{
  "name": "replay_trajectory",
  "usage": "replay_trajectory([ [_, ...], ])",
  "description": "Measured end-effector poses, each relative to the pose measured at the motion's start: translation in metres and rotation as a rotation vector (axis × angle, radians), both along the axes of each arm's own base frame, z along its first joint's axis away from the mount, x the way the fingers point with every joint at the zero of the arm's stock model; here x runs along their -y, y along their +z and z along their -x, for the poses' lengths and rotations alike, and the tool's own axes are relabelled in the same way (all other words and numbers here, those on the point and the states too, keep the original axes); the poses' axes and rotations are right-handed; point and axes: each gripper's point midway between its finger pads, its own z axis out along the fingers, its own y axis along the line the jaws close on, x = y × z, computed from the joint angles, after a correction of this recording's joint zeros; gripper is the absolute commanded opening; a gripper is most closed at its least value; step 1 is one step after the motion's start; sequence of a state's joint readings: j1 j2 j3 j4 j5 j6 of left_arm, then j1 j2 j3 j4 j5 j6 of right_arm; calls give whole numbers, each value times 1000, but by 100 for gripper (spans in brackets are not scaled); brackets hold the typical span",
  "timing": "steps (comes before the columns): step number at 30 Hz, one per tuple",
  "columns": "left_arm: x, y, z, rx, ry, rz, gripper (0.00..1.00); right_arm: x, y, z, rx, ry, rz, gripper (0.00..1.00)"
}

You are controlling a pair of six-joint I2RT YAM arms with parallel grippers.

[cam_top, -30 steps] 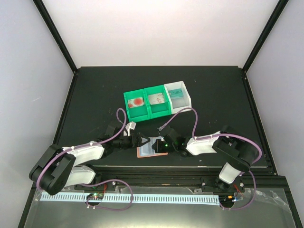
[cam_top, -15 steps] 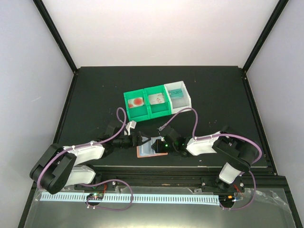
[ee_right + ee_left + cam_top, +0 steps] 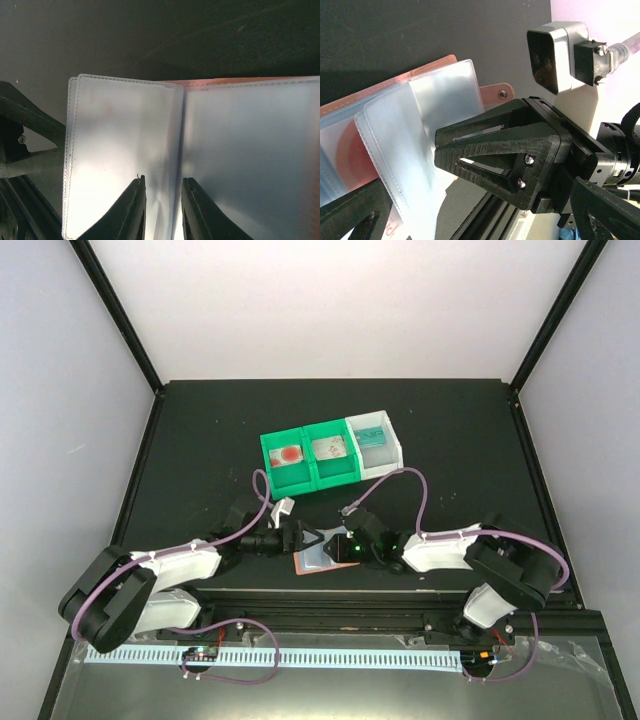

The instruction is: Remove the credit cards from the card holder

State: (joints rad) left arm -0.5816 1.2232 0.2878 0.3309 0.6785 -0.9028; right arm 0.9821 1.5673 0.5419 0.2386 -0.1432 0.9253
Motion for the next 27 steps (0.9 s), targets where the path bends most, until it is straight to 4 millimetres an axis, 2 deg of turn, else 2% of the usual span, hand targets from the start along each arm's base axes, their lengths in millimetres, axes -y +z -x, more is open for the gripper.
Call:
replay_trajectory([
  [9,10,10,2,8,-25,20,99,11,12,-1,43,-26,-7,26],
  [21,35,24,5,25,-81,53,99,48,45,-5,173,-103,11,27],
  [27,47,19,8,13,-109,49,91,55,58,-5,209,-113,6,27],
])
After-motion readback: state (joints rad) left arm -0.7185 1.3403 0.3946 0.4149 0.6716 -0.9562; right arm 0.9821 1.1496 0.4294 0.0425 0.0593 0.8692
